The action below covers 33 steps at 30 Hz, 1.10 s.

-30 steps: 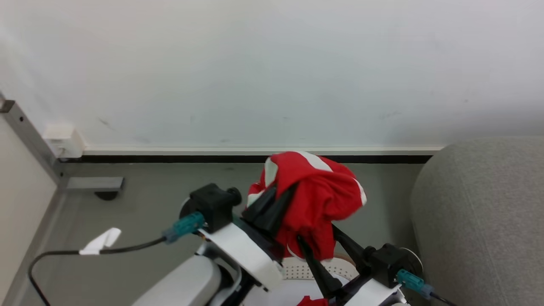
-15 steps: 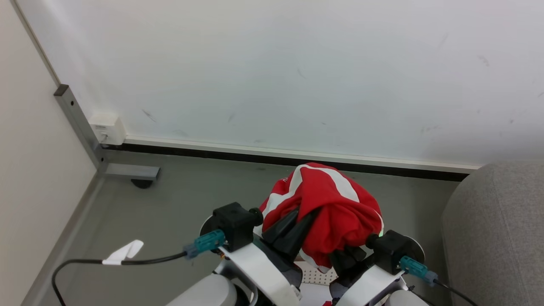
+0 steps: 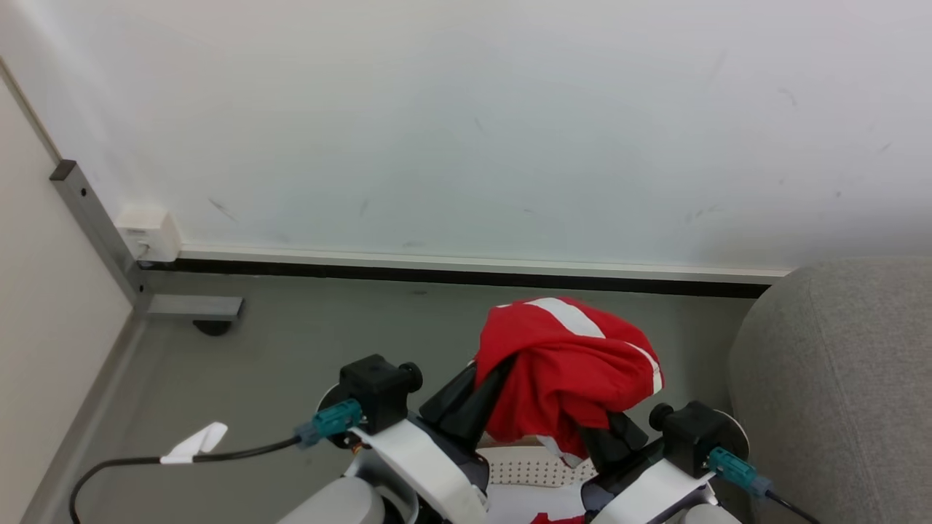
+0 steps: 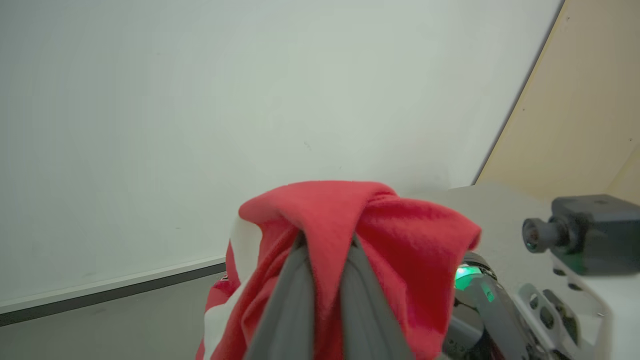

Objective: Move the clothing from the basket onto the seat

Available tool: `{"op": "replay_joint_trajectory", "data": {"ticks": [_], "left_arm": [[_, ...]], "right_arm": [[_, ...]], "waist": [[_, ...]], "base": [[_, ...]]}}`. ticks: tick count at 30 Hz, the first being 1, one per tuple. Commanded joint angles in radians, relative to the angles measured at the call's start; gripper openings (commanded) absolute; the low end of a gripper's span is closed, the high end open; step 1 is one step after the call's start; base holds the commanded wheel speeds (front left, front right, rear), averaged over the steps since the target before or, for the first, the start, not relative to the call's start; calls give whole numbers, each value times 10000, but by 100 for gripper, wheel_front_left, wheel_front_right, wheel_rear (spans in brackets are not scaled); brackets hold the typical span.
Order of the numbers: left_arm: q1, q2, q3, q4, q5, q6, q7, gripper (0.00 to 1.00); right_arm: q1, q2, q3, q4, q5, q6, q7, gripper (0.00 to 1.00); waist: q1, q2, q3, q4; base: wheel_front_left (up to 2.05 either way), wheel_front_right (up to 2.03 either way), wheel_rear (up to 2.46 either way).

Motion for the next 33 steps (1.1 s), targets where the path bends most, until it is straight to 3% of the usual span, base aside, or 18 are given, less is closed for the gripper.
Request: {"op": "replay_joint_trajectory", "data": {"ticks": [1,2,10,24,33], "left_arm": [[67,69,5,51,-19,14,-22,60],[65,81,8,61,12,18,-43,100],[183,343,25,142,323,-72,-361,100],[390,730,111,-180,1044,-411,-699,100],[571,837,127,-110,1340,-488,-740,100]], "right_arm": [[129,-36,-146,-106,-151,-21,1,0],[123,-34,-201,-142,-190,-21,1,0],[-73,-39,-679,-268,-656,-21,1,0],[322,-59,-2415,-767,-1807,-21,1,0],[604,-104,-2848,-1248,-2088,-21,1,0]], "waist": [[0,-1,18,-146],[0,-1,36,-216],[0,-1,269,-1082],[0,-1,904,-3848],[0,-1,1031,-5269]], "base": [[0,0,0],[0,0,0],[0,0,0],[0,0,0],[0,0,0]]}}
